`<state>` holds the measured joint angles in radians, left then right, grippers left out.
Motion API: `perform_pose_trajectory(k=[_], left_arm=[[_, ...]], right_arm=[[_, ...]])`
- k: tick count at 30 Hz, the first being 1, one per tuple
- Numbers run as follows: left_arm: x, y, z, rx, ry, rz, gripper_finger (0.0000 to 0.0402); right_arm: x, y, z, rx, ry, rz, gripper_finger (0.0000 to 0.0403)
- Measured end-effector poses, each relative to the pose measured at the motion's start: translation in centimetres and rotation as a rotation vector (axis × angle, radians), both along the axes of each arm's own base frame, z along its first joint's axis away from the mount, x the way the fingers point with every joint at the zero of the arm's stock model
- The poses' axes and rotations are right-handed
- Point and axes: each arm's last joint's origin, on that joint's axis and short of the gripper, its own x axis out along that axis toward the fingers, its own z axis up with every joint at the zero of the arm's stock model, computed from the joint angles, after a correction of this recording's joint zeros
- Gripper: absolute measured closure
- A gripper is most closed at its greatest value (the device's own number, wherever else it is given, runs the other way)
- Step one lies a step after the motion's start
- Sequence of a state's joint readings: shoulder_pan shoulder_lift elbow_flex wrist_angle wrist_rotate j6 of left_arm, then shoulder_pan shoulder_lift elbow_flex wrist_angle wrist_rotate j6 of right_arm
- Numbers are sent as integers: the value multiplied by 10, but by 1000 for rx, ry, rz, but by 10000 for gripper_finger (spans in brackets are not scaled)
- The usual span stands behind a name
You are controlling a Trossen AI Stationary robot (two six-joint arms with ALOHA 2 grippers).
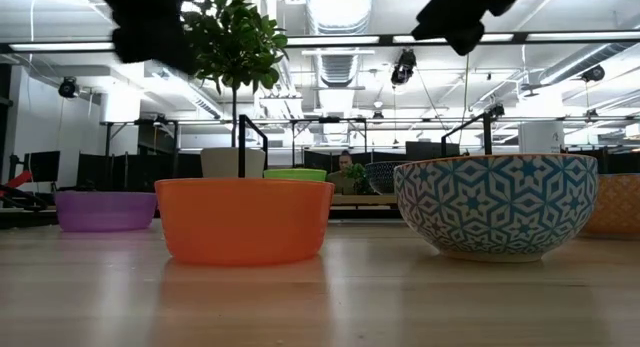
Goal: Place and stack bowls onto a shelf
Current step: Stack the purple transparent bowl on top of the green transparent bowl on the shelf
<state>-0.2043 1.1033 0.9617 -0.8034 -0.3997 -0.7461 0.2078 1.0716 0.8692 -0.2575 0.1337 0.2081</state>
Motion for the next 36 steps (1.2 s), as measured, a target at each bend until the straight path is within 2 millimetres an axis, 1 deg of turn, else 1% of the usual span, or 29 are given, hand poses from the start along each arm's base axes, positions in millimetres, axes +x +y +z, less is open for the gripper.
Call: perform_pose_trajectory(k=[3, 5, 8, 11, 16, 19, 23, 28, 36], left_arm=[[3, -2, -10, -84, 250, 159, 311], [6, -3, -21, -101, 391, 220, 311], [14, -6, -36, -143, 515, 248, 302], [22, -8, -48, -158, 578, 250, 279], [30, -7, -62, -129, 646, 233, 233], [33, -4, -68, -112, 670, 233, 221], [33, 3, -77, -85, 688, 239, 223], [29, 13, -96, -98, 676, 268, 234], [23, 18, -123, -116, 628, 284, 250]], right_arm=[[-3, 4, -6, -2, 9, 20, 294], [-3, 6, -9, -5, 19, 29, 294], [-2, 7, -12, -17, 31, 37, 294], [0, 8, -14, -31, 38, 44, 294], [0, 8, -14, -40, 37, 50, 294], [-1, 8, -14, -43, 38, 52, 294], [-1, 8, -15, -48, 41, 55, 294], [-1, 8, -16, -48, 45, 54, 294], [-1, 8, -17, -50, 47, 55, 294]])
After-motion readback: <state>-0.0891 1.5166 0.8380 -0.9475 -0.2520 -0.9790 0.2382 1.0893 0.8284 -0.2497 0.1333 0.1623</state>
